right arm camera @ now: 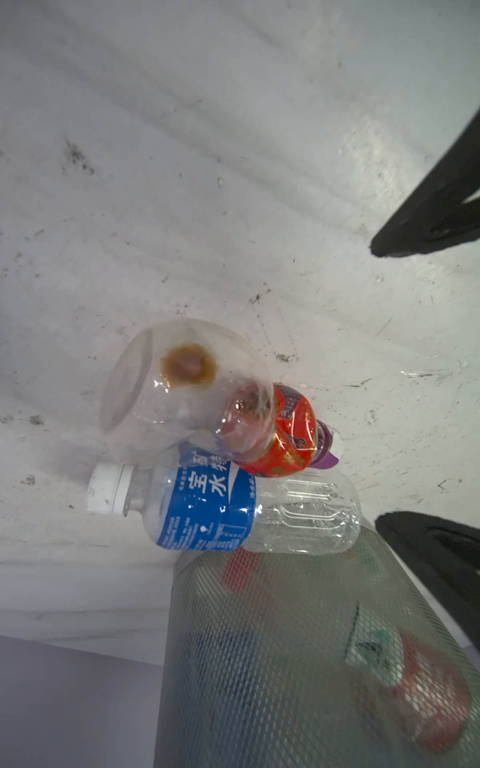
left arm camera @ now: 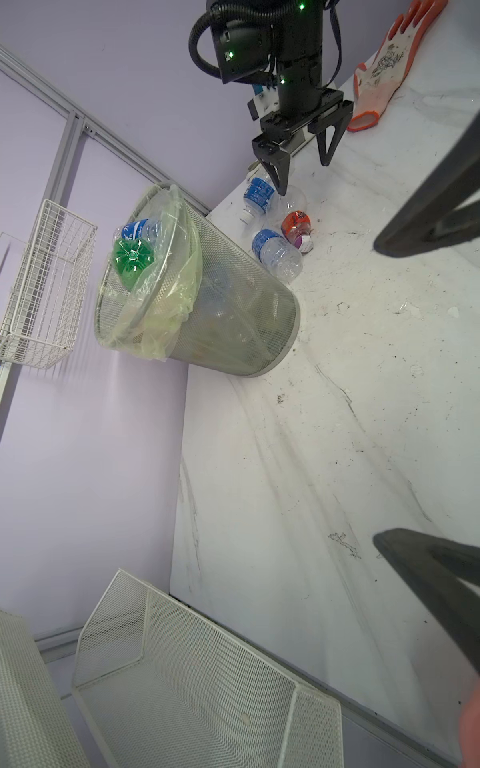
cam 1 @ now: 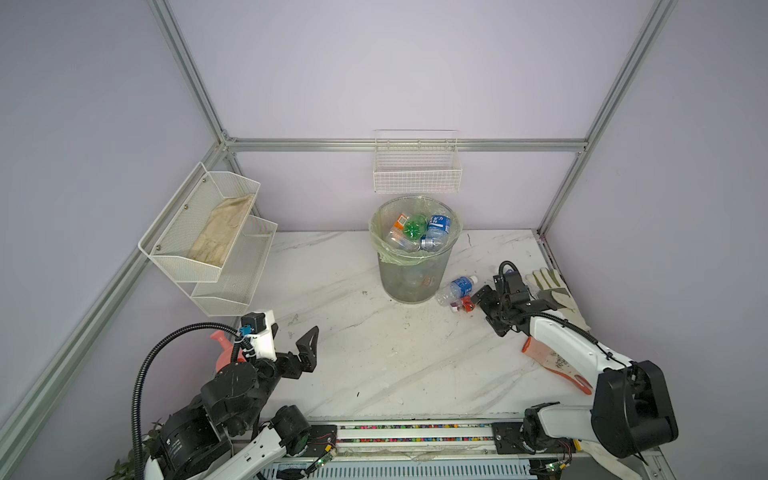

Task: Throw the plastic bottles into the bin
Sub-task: 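Withdraw the left arm while the right gripper reaches toward the clear red-label bottle, then close the right gripper around the clear red-label bottle beside the wastebasket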

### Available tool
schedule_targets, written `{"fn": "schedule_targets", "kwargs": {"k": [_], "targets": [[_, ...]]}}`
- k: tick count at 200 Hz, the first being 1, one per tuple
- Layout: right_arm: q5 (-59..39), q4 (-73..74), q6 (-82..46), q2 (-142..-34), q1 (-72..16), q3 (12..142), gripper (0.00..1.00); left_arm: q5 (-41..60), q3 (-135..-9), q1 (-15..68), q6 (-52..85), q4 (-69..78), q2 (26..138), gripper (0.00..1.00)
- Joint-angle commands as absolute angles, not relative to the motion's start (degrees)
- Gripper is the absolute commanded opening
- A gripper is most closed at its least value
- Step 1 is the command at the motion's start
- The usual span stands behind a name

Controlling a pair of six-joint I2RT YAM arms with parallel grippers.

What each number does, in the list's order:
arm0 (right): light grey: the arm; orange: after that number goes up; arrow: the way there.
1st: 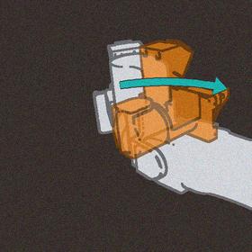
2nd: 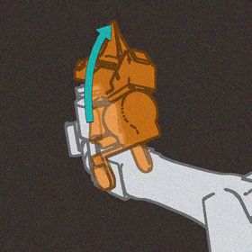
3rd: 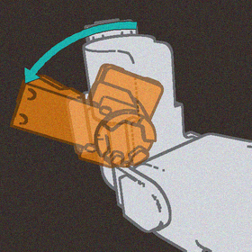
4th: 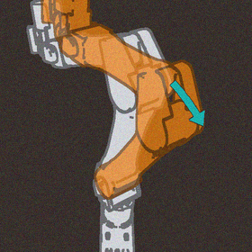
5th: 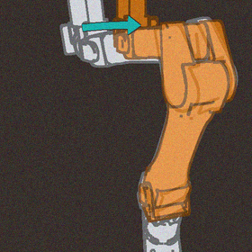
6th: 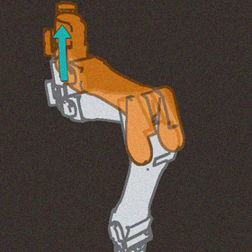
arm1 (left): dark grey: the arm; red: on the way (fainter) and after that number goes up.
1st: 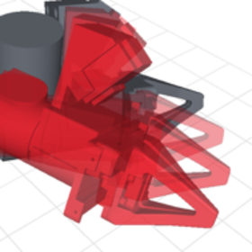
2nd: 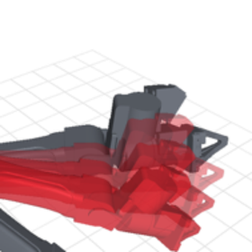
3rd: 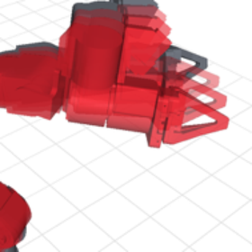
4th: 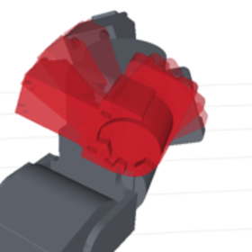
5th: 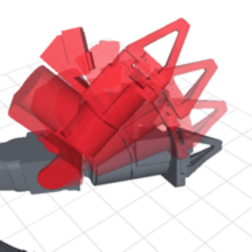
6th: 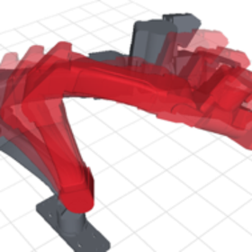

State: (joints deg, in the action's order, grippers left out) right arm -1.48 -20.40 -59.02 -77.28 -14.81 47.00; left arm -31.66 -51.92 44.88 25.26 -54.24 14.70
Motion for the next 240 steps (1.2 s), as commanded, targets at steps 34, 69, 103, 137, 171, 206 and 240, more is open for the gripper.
{"fn": "schedule_targets", "kwargs": {"k": [34, 69, 103, 137, 171, 206, 240], "targets": [[2.37, -15.05, -64.49, -83.31, -15.1, 48.2, 0.97, -33.77, -45.86, 44.71, 30.5, -55.72, 5.79, 1.0], [4.21, -13.86, -65.72, -90.51, -15.2, 51.01, 0.97, -34.72, -45.58, 44.68, 31.45, -56.4, 5.05, 1.0], [4.38, -12.71, -65.5, -95.99, -15.16, 54.47, 0.97, -34.54, -45.39, 44.81, 31.64, -56.43, 6.11, 1.0], [5.8, -13.86, -65.6, -99.05, -15.15, 57.07, 0.93, -34.23, -45.43, 44.76, 31.61, -56.32, 7.62, 1.0], [6.24, -14.81, -65.62, -101.45, -15.15, 58.05, 0.81, -33.84, -45.3, 44.73, 31.16, -56.07, 9.63, 1.0], [5.62, -13.9, -65.68, -101.22, -15.14, 55.83, 0.67, -33.86, -45.39, 44.75, 31.15, -55.92, 11.92, 1.0], [6.33, -13.69, -65.77, -97.73, -15.14, 53.3, 0.52, -33.69, -45.48, 44.73, 31.12, -55.99, 12.88, 1.0]]}}
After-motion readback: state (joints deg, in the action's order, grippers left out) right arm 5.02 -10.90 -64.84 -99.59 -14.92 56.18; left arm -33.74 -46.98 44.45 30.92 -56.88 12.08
